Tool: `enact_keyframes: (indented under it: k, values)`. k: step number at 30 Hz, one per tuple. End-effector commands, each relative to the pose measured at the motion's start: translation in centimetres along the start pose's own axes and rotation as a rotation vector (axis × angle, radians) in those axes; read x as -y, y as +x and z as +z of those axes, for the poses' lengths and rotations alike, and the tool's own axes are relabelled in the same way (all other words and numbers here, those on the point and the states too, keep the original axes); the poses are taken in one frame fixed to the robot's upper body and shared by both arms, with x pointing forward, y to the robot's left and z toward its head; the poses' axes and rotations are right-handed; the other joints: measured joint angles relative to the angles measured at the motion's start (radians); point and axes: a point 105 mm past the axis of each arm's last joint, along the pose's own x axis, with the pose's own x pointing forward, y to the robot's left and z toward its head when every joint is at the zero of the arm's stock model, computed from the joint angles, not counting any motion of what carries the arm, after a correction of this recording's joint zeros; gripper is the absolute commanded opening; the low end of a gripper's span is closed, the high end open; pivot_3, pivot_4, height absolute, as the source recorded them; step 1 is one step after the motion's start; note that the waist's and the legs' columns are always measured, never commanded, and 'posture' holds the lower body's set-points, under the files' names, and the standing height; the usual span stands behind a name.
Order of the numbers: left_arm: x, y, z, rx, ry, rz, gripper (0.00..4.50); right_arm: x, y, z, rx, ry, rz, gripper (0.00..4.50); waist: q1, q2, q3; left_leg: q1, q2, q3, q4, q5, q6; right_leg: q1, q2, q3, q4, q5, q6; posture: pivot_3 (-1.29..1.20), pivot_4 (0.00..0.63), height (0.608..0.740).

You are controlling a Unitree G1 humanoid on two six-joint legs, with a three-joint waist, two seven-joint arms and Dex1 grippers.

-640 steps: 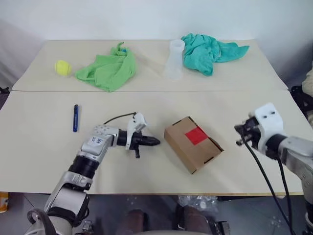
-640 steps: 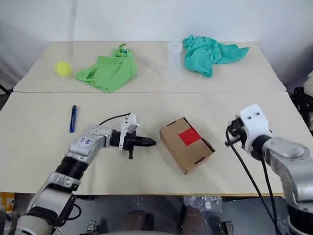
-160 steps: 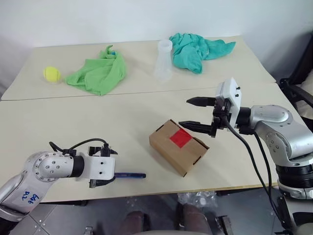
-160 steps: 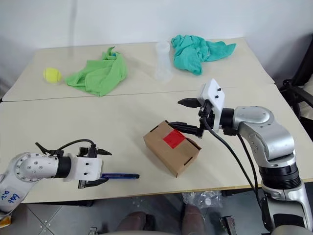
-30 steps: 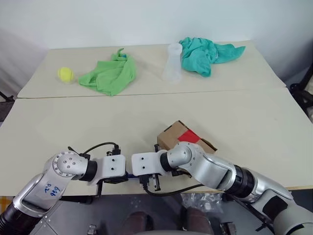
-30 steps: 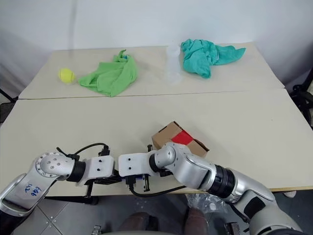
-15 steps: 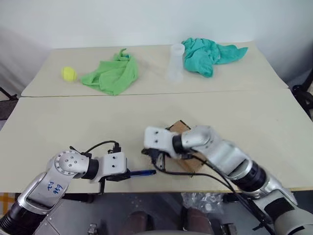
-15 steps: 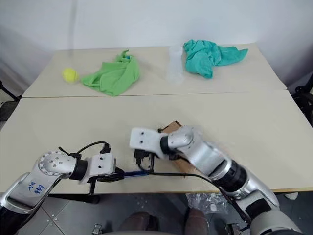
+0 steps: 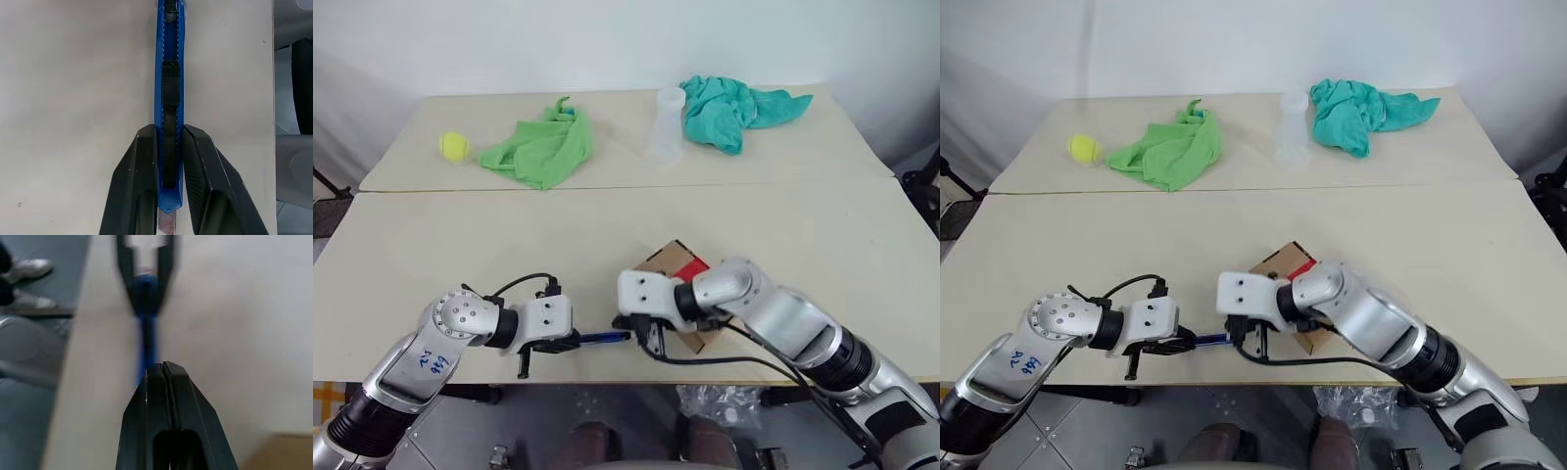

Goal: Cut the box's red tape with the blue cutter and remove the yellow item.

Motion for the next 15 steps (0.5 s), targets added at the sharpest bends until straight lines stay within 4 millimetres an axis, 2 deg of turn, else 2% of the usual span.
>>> enact_keyframes:
  k: [1,6,10,15]
  values:
    - [1.6,1.7,-4.6,-0.190,-0.127,-0.059,0.44,0.2,0.3,0.9,0.011,-0.064,-0.015,0.03,0.000,0.000,0.000,0.000,0.000,0.000,0.000,0.000,0.000,0.000,0.000,0.000,0.000,0.000,0.000,0.00,0.150,0.740]
    - [2.0,1.7,-4.7,-0.201,-0.139,-0.075,0.44,0.3,2.1,0.3,-0.024,-0.102,-0.008,0.03,-0.009,0.000,0.000,0.001,0.001,0.000,0.000,0.001,-0.001,0.000,0.001,0.000,0.000,0.000,-0.001,0.00,0.150,0.740]
    - [2.2,1.6,-4.4,-0.194,-0.144,-0.079,0.44,0.2,2.5,-0.5,-0.045,-0.117,0.009,0.03,-0.013,0.000,0.000,0.001,0.001,-0.001,0.000,0.001,-0.002,0.000,0.001,0.000,0.001,0.000,-0.001,0.00,0.150,0.740]
    - [2.4,1.4,-4.5,-0.201,-0.152,-0.078,0.44,0.1,2.6,-0.4,-0.033,-0.128,0.023,0.03,-0.016,0.000,0.000,0.001,0.001,-0.001,-0.001,0.001,-0.002,0.000,0.002,0.000,0.001,-0.001,-0.001,0.00,0.150,0.740]
